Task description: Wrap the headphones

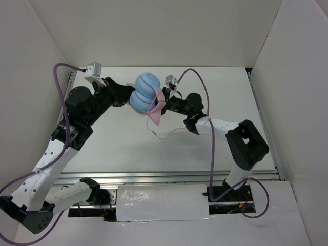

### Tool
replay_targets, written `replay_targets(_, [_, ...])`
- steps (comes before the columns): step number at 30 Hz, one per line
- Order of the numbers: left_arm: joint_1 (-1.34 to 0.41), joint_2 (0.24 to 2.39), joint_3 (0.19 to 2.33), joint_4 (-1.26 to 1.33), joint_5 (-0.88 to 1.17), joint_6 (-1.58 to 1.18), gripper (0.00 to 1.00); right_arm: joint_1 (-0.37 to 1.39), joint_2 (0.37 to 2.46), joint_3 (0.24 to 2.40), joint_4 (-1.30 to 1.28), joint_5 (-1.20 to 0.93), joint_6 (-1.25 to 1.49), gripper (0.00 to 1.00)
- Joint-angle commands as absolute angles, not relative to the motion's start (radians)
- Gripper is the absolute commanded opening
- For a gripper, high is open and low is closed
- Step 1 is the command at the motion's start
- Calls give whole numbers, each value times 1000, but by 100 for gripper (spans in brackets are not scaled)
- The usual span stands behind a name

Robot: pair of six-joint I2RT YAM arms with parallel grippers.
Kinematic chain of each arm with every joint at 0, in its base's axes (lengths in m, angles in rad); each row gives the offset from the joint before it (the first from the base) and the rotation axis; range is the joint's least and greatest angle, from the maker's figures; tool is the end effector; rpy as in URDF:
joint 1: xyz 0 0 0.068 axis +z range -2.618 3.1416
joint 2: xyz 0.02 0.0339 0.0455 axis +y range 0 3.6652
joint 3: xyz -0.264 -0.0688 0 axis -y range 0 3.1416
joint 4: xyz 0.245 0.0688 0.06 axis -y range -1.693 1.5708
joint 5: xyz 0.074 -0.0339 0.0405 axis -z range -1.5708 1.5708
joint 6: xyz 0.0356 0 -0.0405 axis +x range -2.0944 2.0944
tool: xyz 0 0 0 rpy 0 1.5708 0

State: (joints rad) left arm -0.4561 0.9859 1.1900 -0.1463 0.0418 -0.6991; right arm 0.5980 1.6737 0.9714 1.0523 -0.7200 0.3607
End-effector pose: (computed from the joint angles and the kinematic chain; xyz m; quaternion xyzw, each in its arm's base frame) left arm 0.1891 -0.0944 0.4484 -0.0681 0.6830 -0.4090 0.6013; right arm 0.2906 0.2263 0.2982 -0.3501 0.4985 0.5329 0.5873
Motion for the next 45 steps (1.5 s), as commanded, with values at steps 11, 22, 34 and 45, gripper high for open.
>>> replay_targets(11, [-463,963,1494,-109,-210,-827,0,712,1993,1203,1373,-712,601,35])
replay_targets(22, [-463,1058,1683,-267,-510,-912,0,906,1928,947,1325,-686,532,0])
replay_targets(34, [-459,1244,1715,-561,-934,-1144,0,1202,1453,691,663,-3,250,0])
replay_targets(45, [-379,1411,1677,-669,-966,-1232,0,1477,1085,810,163,294,106,0])
